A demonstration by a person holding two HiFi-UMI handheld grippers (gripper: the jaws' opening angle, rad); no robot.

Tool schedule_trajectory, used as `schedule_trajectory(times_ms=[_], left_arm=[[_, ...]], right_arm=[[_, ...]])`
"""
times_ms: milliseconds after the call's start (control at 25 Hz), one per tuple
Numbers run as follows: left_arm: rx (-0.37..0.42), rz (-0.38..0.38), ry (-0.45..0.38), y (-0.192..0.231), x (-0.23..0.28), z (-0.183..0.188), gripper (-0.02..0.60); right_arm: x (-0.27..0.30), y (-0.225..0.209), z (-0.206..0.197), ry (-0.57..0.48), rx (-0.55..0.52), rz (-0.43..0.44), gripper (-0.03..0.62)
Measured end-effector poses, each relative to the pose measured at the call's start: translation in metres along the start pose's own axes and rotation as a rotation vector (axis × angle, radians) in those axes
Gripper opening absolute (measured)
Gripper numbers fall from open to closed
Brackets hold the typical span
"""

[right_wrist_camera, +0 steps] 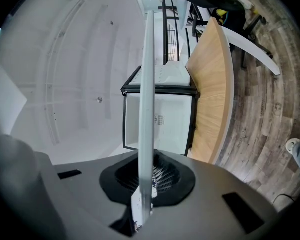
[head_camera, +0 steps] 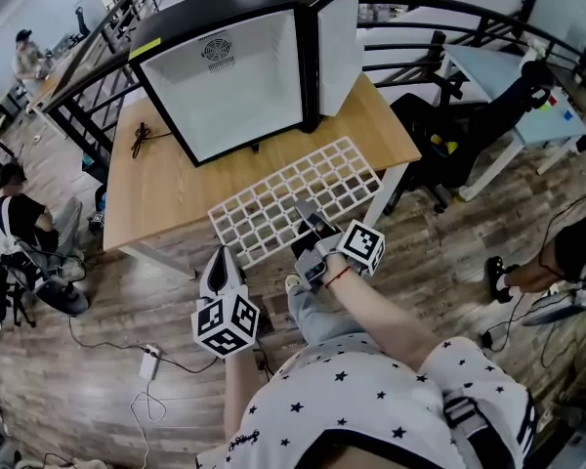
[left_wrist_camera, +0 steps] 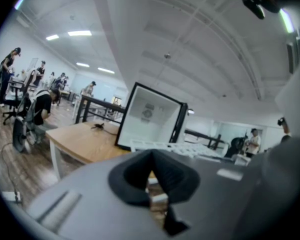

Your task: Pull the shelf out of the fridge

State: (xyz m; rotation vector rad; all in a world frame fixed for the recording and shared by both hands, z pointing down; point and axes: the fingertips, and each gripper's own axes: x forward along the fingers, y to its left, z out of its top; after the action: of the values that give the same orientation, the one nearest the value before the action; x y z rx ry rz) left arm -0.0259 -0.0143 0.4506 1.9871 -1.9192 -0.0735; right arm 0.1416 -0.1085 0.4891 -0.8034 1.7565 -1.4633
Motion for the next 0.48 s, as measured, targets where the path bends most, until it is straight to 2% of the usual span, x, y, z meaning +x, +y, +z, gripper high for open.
schedule_trajectory(times_ms=[480], left_arm=[[0.003,0.008,0.001,-0.0022,-0.0004,0.0023,0.008]], right_arm=[[-0.0012,-0.0033,-0.0006,0.008,0.003,-0.006,0.038]])
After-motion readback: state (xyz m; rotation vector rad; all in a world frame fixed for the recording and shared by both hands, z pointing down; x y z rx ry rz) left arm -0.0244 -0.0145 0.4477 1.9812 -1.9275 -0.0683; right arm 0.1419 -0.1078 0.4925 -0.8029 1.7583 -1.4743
